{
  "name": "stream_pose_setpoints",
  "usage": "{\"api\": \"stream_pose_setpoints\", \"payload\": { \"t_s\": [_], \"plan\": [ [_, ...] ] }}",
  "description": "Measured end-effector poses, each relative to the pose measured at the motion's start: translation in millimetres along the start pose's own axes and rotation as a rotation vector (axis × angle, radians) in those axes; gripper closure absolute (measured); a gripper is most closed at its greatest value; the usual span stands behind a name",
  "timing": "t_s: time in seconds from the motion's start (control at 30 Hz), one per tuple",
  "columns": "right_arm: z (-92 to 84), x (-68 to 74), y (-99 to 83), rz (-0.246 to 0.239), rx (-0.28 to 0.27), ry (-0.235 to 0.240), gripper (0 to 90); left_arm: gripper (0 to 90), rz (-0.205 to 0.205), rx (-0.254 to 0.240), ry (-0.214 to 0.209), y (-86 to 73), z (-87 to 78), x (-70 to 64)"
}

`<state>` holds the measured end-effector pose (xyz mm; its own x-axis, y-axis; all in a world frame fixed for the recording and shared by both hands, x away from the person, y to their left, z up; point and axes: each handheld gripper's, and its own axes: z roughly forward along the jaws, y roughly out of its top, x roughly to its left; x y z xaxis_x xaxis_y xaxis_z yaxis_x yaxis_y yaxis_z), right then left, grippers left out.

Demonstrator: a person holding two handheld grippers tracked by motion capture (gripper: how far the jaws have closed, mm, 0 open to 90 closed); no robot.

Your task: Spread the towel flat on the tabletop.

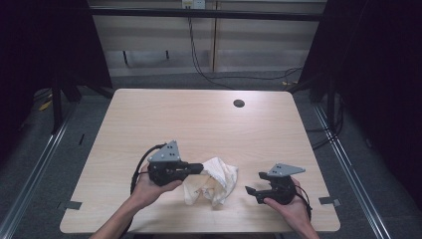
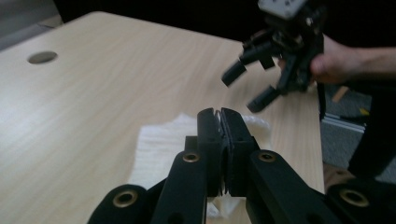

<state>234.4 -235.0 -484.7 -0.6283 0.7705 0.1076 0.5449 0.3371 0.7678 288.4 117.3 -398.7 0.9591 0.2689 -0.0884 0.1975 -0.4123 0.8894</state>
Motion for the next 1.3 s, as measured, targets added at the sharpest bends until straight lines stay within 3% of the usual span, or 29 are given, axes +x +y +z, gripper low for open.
{"api": "stream_pose_setpoints", "payload": {
  "t_s": [0.27,0.4,0.53,0.6,0.8,1.0,1.23,1.3],
  "plan": [
    [-2.8,3.0,1.1,-0.005,-0.012,0.015,26.5,87.8,-0.011,-0.064,0.060,22.2,-17.8,16.0],
    [-4.5,5.5,5.3,-0.015,-0.032,0.024,30.8,87.8,-0.010,-0.084,0.087,34.9,-30.3,17.8],
    [-5.7,10.0,8.1,-0.032,-0.039,0.046,33.0,87.8,-0.023,-0.099,0.118,37.1,-38.7,23.3],
    [-5.5,15.1,11.6,-0.039,-0.051,0.080,34.8,87.7,-0.051,-0.104,0.152,29.8,-45.4,33.8],
    [4.8,24.5,19.0,-0.077,-0.037,0.114,42.6,87.8,-0.107,-0.086,0.216,6.3,-55.7,54.9],
    [18.2,34.9,26.2,-0.099,-0.028,0.130,43.1,87.8,-0.228,-0.106,0.266,-25.7,-73.1,81.9],
    [25.0,40.8,37.0,-0.129,-0.016,0.170,50.0,87.7,-0.250,-0.097,0.307,-41.6,-85.4,90.6],
    [27.2,42.6,41.8,-0.144,-0.015,0.197,51.2,87.7,-0.263,-0.101,0.302,-43.4,-84.9,92.7]
  ]
}}
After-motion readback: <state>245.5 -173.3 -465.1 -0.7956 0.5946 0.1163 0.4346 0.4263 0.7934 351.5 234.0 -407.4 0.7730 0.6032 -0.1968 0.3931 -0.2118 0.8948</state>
